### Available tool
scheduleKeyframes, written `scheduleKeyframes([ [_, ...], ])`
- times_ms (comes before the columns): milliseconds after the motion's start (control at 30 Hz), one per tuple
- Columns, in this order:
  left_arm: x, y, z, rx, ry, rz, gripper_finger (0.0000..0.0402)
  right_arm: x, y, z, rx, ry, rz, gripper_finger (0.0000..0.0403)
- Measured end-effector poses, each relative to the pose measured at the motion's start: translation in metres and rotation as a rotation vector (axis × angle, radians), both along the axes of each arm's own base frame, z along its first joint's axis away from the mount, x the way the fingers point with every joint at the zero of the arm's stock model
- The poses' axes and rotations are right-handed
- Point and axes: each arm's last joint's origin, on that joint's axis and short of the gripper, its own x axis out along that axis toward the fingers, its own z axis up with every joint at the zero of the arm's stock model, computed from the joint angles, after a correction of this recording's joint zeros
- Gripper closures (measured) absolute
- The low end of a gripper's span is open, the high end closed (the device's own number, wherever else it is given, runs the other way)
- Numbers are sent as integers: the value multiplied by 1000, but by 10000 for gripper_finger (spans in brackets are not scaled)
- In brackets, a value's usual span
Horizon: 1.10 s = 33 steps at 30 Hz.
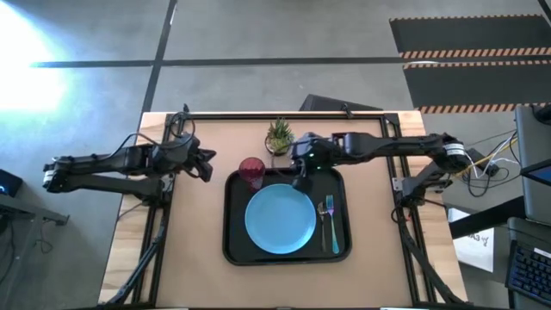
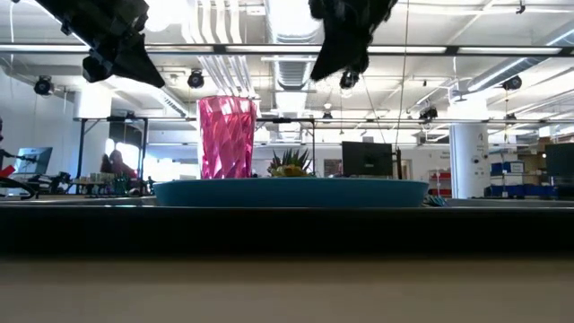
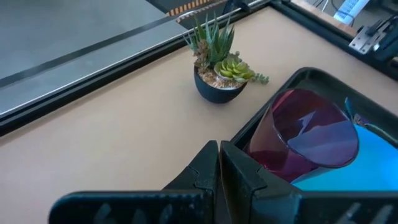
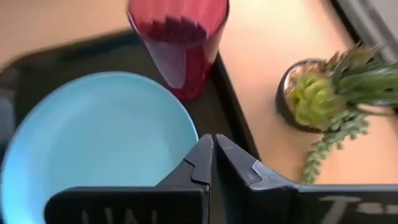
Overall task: Pick and place plate/cup/fork/spoon on tray
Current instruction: Return to Home Position
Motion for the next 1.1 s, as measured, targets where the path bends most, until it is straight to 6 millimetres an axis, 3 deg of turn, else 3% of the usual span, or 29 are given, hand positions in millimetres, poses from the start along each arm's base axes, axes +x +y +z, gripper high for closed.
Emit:
scheduleKeyframes([
  [333, -14, -2, 3, 2, -33, -4, 402, -56, 3, 69, -85, -224, -23, 394],
  [500, -23, -3, 2, -16, -17, -19, 402, -91, 6, 95, -92, -330, -24, 394],
  [800, -38, -7, 9, -49, -104, -102, 402, -134, 10, 118, -84, -455, -14, 394],
  [1100, -57, -12, 22, -31, -271, -215, 402, -158, 12, 131, -95, -526, -13, 394],
])
